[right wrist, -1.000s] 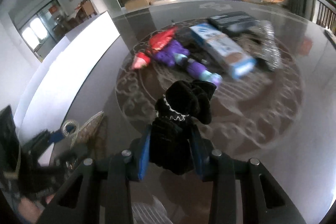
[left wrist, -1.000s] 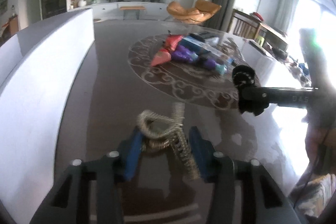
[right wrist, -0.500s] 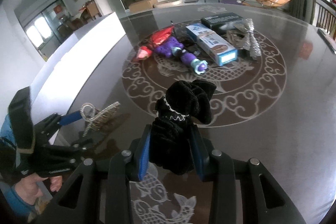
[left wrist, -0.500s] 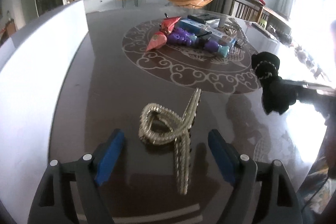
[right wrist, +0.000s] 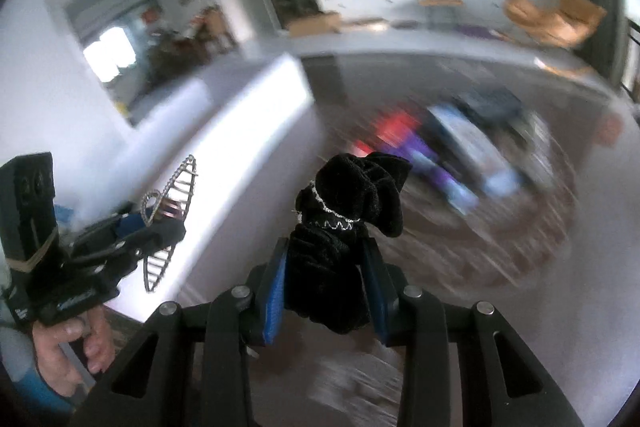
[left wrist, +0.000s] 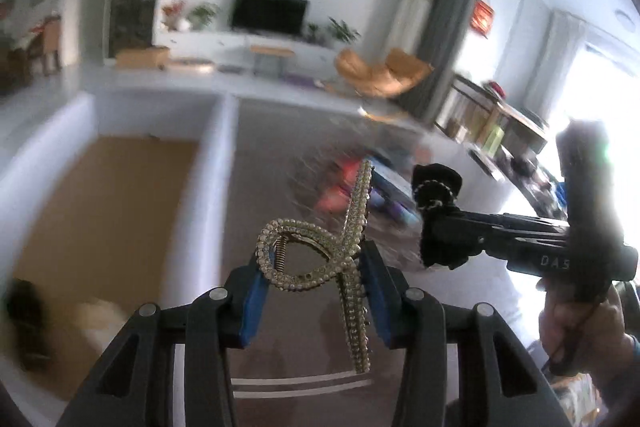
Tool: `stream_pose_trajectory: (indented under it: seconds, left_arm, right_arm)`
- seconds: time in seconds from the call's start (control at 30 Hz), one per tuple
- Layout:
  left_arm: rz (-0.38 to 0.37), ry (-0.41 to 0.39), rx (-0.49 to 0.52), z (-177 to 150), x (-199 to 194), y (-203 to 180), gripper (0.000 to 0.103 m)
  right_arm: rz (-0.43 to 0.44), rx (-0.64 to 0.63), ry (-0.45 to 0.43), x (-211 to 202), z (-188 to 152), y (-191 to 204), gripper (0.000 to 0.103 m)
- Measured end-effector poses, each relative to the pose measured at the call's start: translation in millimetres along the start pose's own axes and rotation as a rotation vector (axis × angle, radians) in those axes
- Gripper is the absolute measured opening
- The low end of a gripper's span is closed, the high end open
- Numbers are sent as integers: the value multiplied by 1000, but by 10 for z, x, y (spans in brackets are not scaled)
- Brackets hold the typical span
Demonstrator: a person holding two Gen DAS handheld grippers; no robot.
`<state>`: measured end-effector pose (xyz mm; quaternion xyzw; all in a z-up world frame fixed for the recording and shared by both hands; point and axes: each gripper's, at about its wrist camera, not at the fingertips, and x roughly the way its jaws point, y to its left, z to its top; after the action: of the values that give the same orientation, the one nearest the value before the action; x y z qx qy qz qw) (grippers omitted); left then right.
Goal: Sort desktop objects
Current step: 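Carry the pearl clip and black bag over the bin and release both, then withdraw both tools from the bin back over the table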
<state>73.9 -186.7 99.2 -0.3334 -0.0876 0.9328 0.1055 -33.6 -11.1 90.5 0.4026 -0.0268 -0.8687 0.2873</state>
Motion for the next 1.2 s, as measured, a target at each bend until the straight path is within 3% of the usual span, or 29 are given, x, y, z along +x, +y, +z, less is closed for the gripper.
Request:
stream_pose_trajectory:
  seconds: [0.2, 0.3, 0.4, 0.47, 0.53, 0.57, 0.7, 0.87, 0.97, 1.1, 1.2]
  left_arm:
    - [263, 20, -94, 94, -372, 1121, 44]
    - [362, 93, -152, -14, -351, 1612, 44]
    - [440, 219, -185, -154, -229, 1931, 45]
    - [490, 307, -209, -247, -129, 2060, 50]
    - [529, 343, -213, -299, -86, 2105, 78]
    - [531, 333, -215, -301, -101, 2101, 78]
    - [545, 276, -221, -277, -185, 2041, 96]
    - [562, 185, -240, -285, -317, 2003, 96]
    - [556, 102, -241, -279, -437, 1824, 96]
    - [507, -15, -211, -162, -634, 1522, 96]
    - [400, -58, -156, -59, -659, 1159, 96]
  right_arm:
    - [176, -173, 11, 579, 519, 1257, 36]
    - [212, -237, 75, 1006, 609, 1753, 36]
    - [188, -301, 140, 1398, 562, 2069, 38]
    - [151, -336, 225, 1682, 459, 2195, 49]
    - [111, -363, 286, 1857, 371, 2260, 90]
    - [92, -373, 291, 1883, 324, 2270, 94]
    - [99, -370, 242, 1728, 239, 2177, 95]
    - [113, -303, 93, 1250, 218, 1798, 96]
    - [81, -275, 1, 945, 146, 1397, 103]
    - [-87, -272, -41, 724, -116, 615, 103]
    - [-263, -220, 36, 726, -350, -160, 103]
